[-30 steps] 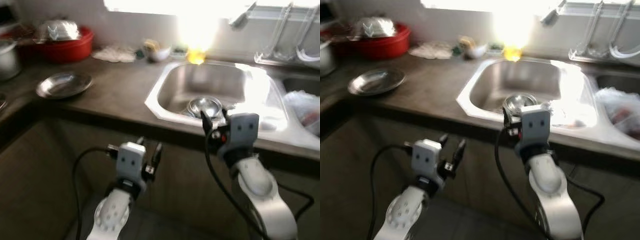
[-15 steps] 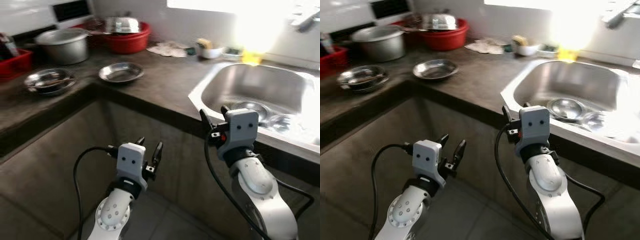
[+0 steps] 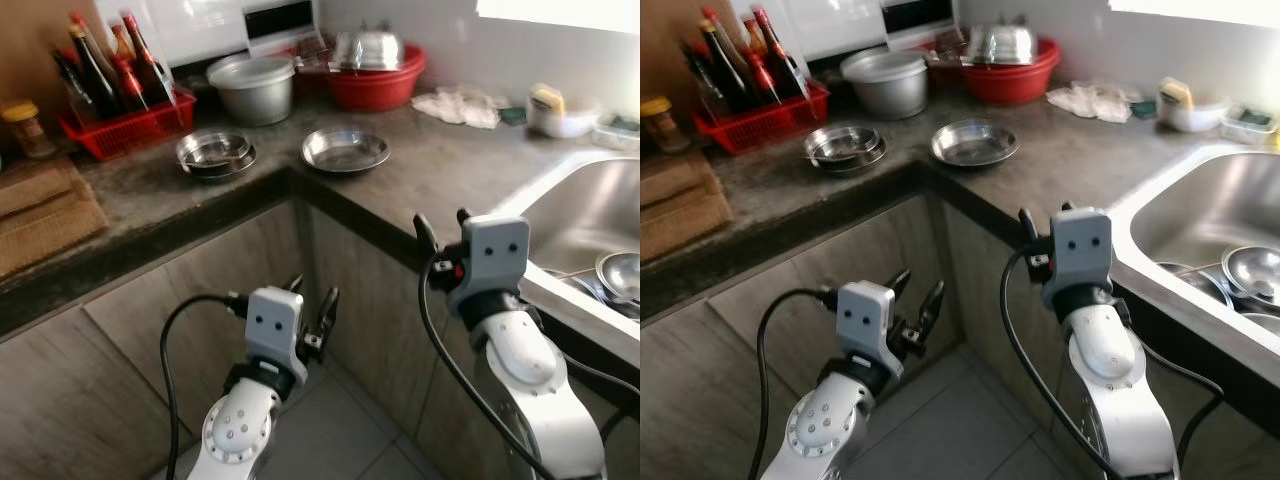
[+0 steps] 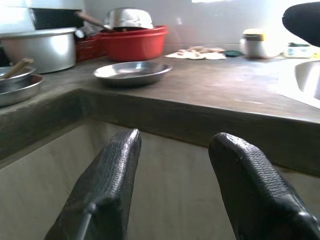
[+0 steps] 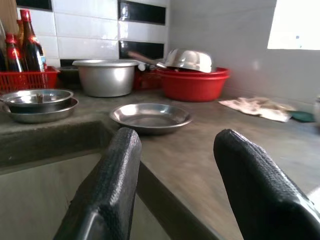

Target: Kitchen organization

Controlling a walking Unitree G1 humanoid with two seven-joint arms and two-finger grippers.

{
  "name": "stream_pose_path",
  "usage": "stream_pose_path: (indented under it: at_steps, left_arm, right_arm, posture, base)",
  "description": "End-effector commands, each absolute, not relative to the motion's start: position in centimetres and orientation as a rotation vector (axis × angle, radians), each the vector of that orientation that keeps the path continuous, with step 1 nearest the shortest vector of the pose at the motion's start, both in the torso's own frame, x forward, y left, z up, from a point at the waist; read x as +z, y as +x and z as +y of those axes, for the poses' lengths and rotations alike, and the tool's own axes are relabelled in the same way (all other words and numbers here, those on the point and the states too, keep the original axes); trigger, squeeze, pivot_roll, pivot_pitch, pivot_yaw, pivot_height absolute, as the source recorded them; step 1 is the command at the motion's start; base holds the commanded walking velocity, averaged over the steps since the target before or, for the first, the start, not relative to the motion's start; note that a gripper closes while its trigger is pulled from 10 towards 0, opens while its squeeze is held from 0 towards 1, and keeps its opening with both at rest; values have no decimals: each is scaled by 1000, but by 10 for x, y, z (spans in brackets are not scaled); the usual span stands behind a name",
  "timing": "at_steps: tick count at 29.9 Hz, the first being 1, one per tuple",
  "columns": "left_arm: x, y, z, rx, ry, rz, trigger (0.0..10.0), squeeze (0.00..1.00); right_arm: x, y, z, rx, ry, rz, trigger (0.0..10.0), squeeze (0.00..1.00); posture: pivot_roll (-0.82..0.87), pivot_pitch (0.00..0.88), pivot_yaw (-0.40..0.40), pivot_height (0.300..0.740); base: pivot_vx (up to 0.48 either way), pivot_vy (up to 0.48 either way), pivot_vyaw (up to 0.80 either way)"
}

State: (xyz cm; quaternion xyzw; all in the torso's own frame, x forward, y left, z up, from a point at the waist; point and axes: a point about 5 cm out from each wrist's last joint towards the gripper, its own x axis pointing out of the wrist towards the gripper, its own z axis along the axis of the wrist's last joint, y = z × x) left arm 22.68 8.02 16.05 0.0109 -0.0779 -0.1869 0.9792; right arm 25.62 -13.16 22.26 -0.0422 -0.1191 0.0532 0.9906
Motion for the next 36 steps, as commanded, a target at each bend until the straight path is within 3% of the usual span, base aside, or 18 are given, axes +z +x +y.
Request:
stream_pose_path:
  at_steps: [1,26,27,35,36]
  left_arm:
    - [159,228,85,-358,36,-146,10000,0]
    - [159,229,86,-343,22,-138,10000,0]
    - [158,229,86,-342,24,-136,10000,0]
    - [156,228,86,-342,30,-124,10000,0]
    - [155,228,86,-341,30,-121,10000,0]
  right_arm:
    - [224,257,-128,119,-74,-245,10000,0]
    - [225,266,-128,129,-91,-228,10000,0]
    - [226,268,-128,136,-89,-234,10000,1000]
    - [227,282,-125,165,-49,-176,10000,1000]
    - [227,288,-125,162,-34,-146,10000,0]
  posture:
    - [69,67,-1,740]
    - [71,77,-3,740]
    - [71,77,-3,740]
    - [72,83,-6,740]
    - [75,85,-8,740]
  base:
    - [446,0,0]
    - [395,0,0]
    - [0,0,0]
    - [0,0,0]
    - [0,0,0]
